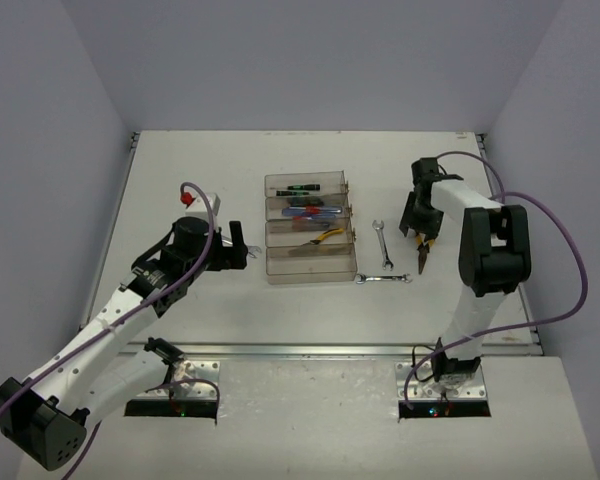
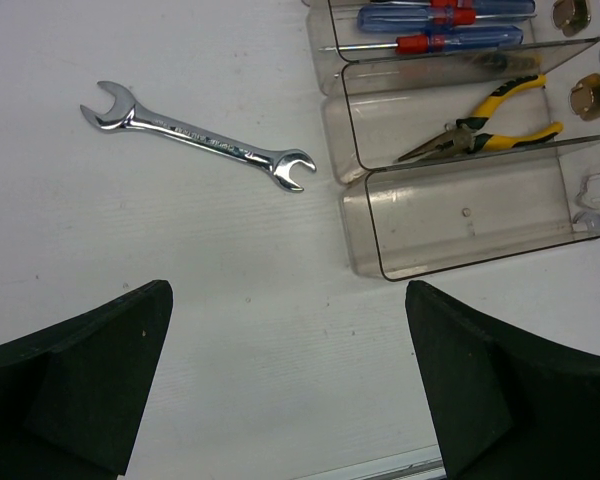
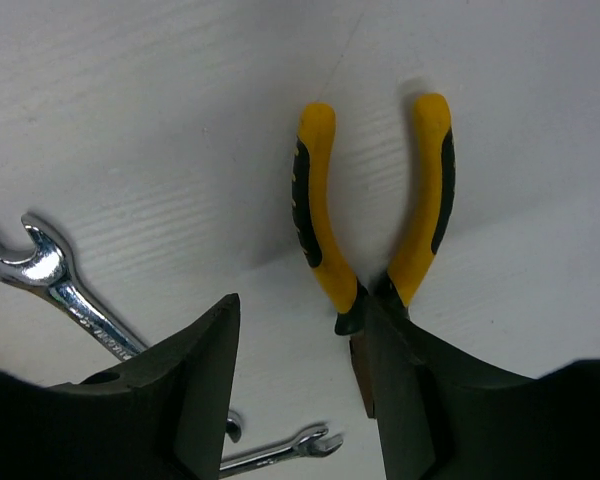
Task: Sort the tools into containers
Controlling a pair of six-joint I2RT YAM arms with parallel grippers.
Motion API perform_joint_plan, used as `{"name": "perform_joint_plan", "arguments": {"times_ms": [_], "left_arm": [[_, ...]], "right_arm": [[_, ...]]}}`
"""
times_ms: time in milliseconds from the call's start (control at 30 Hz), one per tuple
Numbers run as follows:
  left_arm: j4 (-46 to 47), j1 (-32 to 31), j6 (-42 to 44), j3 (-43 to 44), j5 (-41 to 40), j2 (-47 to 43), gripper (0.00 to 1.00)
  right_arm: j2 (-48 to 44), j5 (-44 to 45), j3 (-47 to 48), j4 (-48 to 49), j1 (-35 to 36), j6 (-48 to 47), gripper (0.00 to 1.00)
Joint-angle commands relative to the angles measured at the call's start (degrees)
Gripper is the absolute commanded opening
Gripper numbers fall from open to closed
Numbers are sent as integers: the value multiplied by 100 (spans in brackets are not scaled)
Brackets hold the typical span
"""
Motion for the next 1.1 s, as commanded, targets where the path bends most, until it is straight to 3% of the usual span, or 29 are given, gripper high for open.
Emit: {"name": "perform_joint_plan", "arguments": {"times_ms": [0,100,300,533,833,967,1067], "left_arm": [[200,-31,-11,8,38,-90,100],[200,-31,-8,14,38,-68,100],[198,-31,0,16,38,-16,100],[192,-31,9,25,74,48,100],[158,-22,-2,48,-108,-61,100],[182,-22,-12,25,-143,-127,100],[162,-10,-17,37,-196,-90,100]], "right_arm": [[189,52,529,-63,-72,-392,52],[437,-93,611,-63,-121,-539,51],[905,-271,718,-61,-232,-731,38],[908,-477,805,-71,-232,-878,0],[-955,-234,582,-79,-109,-520,0],[-1988,85,524,37,276,-228,0],[-2584,-164,119,792,808,393,0]]}}
